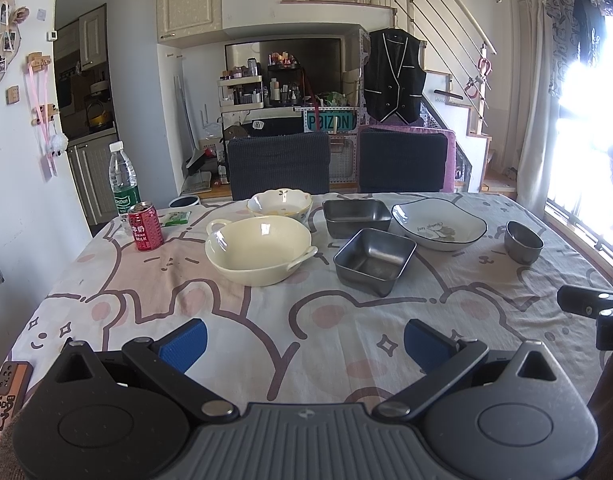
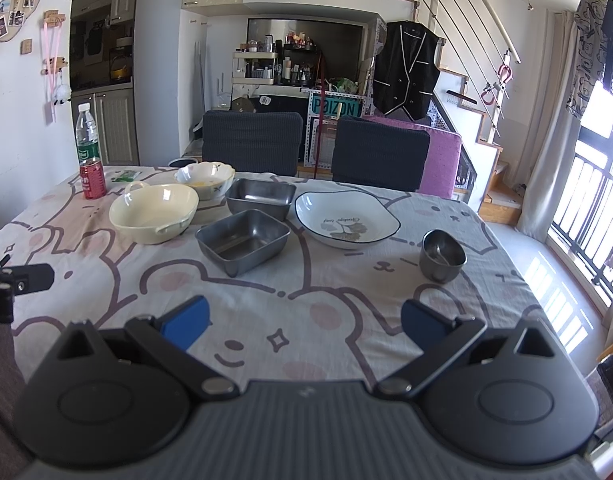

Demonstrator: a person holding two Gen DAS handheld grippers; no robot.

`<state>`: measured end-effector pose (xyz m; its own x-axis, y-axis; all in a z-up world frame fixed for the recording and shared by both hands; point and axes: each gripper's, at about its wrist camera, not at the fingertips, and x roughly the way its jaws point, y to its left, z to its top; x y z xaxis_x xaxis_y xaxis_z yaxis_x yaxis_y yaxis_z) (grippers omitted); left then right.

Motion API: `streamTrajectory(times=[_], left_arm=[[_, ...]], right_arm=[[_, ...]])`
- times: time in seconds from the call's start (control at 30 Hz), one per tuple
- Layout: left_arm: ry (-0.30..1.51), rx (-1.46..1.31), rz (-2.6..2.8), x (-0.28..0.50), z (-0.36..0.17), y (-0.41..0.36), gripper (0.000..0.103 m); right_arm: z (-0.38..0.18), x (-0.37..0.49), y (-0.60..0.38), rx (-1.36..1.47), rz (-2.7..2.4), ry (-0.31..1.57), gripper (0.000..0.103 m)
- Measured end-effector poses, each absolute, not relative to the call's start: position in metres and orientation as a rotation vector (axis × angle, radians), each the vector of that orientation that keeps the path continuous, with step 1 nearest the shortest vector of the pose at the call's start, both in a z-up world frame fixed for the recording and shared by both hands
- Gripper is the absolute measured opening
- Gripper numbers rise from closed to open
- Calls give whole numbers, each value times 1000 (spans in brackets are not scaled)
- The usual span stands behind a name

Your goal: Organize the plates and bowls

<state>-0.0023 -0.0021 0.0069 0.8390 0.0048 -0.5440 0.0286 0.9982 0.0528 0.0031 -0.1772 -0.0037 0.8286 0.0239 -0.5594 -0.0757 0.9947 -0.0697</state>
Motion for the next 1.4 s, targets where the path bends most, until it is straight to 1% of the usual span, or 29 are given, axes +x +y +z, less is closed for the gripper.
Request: streamTrajectory(times=[0.3, 0.7, 0.93, 1.13, 1.23, 1.4], left_arm=[[552, 69, -15, 0, 21, -5, 103], [511, 90, -67, 54, 58, -25, 103], [457, 55, -78, 102, 79, -39, 103], [448, -23, -103, 148, 80, -52, 103], [471, -42, -108, 173, 76, -65, 102], [504, -96, -133, 214, 63, -85, 101]], right_arm=[[1, 6, -180, -71, 33, 585, 103], [40, 41, -191, -110, 7, 489, 103], [59, 91, -210, -92, 35, 472, 103], [64, 142, -236, -47, 73, 465, 103], [60, 167, -250, -50, 74, 471, 103], [38, 215, -266, -28, 59, 562, 103]])
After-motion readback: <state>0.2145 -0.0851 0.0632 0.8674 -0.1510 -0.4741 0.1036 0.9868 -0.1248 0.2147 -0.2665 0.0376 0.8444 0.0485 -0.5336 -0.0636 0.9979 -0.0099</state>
